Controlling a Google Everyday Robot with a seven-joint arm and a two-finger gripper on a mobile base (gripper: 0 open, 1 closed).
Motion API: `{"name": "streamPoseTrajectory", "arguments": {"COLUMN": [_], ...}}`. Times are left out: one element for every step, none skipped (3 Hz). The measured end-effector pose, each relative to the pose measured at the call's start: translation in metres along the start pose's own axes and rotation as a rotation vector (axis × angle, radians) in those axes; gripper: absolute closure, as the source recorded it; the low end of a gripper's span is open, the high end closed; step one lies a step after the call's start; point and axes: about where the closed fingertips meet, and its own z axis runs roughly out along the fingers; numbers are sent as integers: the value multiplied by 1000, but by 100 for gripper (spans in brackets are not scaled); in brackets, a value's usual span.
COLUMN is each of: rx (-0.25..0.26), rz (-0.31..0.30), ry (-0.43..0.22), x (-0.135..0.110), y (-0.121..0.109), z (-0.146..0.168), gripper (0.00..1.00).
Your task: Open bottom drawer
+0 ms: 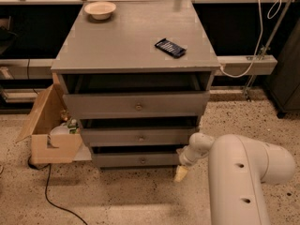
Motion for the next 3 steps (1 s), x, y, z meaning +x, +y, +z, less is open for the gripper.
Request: {"name": "streamPoseTrajectory", "arguments": {"rx": [-10,30,105], "rz": [-50,-91,-126], "ry": [3,18,28], "x": [2,-2,-7], "y": [-2,-7,-16], "z": [31,45,47], "gripper": [0,0,0]}}
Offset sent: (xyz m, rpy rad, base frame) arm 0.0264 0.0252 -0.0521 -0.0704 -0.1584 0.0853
